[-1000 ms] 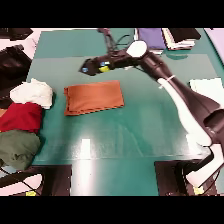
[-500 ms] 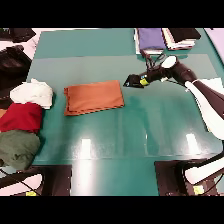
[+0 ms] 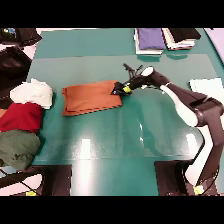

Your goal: Fold the shirts.

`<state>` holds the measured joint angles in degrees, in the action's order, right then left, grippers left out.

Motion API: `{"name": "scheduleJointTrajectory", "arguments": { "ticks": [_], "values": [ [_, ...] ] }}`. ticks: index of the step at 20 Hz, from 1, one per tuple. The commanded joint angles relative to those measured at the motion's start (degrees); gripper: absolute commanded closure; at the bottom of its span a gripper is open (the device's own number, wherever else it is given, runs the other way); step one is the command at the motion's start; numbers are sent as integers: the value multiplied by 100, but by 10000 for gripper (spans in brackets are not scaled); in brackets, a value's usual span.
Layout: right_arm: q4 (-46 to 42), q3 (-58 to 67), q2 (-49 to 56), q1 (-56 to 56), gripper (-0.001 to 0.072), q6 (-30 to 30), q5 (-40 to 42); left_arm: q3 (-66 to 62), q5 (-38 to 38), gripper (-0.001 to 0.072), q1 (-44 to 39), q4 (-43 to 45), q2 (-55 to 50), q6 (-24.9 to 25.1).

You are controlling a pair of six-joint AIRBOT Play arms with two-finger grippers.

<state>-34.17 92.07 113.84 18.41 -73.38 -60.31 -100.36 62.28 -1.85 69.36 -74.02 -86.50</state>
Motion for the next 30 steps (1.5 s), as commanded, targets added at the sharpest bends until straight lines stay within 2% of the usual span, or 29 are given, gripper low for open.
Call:
{"name": "scheduleJointTrajectory", "arguments": {
  "ticks": [1,5,7,10,14,21,26,30],
  "values": [
    [118,658,372,319,695,155,46,7,35,683,-46,-146,-2,24],
    [-85,1040,-20,-68,696,144,190,7,31,683,-765,76,-2,223],
    [-651,1036,-498,-568,696,26,129,7,26,683,-1145,79,-2,302],
    [-1884,1036,-1287,-1622,696,-509,-334,4,17,682,-1578,79,-2,304],
    [-2900,1025,-2109,-3298,696,-697,-881,4,-162,682,-1923,74,-2,297],
    [-2839,1025,-2389,-5814,696,-813,-1082,4,-479,682,-2079,-101,-2,153],
    [-2828,1110,-2393,-6242,696,-822,-953,4,-522,682,-2079,-103,-2,96],
    [-2529,1707,-2396,-6229,696,-824,-1108,4,-520,682,-2079,-105,-2,98]
  ]
}}
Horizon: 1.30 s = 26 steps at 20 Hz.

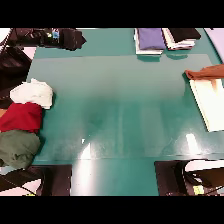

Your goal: Fold the shirts.

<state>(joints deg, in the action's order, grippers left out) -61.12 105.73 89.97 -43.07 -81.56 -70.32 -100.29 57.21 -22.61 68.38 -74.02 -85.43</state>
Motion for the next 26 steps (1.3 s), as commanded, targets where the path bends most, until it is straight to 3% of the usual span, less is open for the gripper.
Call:
{"name": "scheduleJointTrajectory", "arguments": {
  "ticks": [1,5,8,21,22,24,25,26],
  "values": [
    [133,540,-7,-83,696,-11,-236,-2,-9,682,-2,-4,-2,-7],
    [96,973,-11,-85,696,-52,-811,-2,52,682,-2,-2,-2,-2],
    [90,608,-293,-87,696,-50,-765,-2,74,682,-2,0,-2,9],
    [-1554,-3281,-1987,-1075,692,-42,-774,0,153,682,-2,20,-2,197],
    [-1600,-3501,-2048,-1147,639,-11,-776,-2,175,681,-2,20,-2,197],
    [-1709,-3858,-2144,-1294,201,68,-767,0,210,682,-2,22,-2,203],
    [-1700,-3943,-2179,-1384,149,66,-769,0,214,682,-2,17,-2,243],
    [-1674,-3950,-2212,-1484,149,66,-772,0,227,682,-2,20,-2,306]
  ]
}}
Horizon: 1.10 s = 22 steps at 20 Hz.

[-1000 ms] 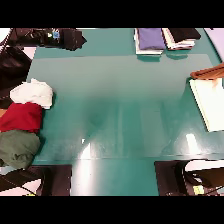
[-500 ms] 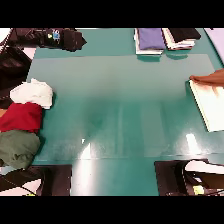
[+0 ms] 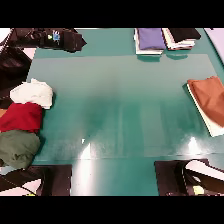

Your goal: Fold the shirts.

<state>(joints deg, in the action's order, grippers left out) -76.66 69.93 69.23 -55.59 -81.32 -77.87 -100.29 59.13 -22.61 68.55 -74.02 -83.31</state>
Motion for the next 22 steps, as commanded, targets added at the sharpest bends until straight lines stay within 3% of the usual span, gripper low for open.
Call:
{"name": "scheduleJointTrajectory", "arguments": {
  "ticks": [1,3,9,15,16,19,20,22],
  "values": [
    [-94,-334,-192,-273,149,42,-9,0,46,681,-2,2,-2,90],
    [37,-90,-317,-179,151,39,105,0,50,681,-2,-2,-2,87],
    [2120,435,-846,1578,162,42,629,-2,-7,681,-2,4,-2,90],
    [2090,435,-957,4607,167,90,824,-2,-35,681,15,-2,-2,87],
    [2085,435,-957,5007,214,90,949,-2,-48,681,15,-2,-2,87],
    [1961,437,-960,5901,606,92,1220,-2,-59,681,15,-2,-2,85],
    [1917,435,-957,6127,694,107,1239,-2,-61,681,15,-2,-2,87],
    [1788,435,-957,6454,693,107,1239,-2,-63,681,15,-2,-2,87]
  ]
}}
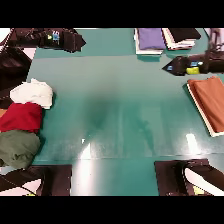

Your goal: Fold the shirts.

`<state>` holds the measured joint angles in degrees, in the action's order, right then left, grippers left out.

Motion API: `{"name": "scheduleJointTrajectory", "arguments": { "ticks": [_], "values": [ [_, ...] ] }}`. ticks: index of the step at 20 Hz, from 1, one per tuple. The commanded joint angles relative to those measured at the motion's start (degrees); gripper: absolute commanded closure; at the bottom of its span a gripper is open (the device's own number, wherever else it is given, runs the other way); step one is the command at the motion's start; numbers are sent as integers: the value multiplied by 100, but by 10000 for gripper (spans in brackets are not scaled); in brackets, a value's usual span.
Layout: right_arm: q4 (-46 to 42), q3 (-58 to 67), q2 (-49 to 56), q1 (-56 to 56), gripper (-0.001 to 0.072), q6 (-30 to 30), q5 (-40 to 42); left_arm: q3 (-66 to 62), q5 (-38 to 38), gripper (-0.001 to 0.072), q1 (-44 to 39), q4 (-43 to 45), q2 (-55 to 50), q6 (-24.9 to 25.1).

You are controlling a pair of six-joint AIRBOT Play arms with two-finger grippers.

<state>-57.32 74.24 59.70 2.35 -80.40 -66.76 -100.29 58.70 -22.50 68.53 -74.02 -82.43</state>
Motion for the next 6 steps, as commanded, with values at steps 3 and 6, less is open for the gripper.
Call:
{"name": "scheduleJointTrajectory", "arguments": {
  "ticks": [3,6],
  "values": [
    [-240,4,-7,879,694,13,122,-2,-20,681,4,0,-2,-2],
    [-245,4,-4,929,694,11,68,-2,-20,681,4,0,-2,-2]
  ]
}}
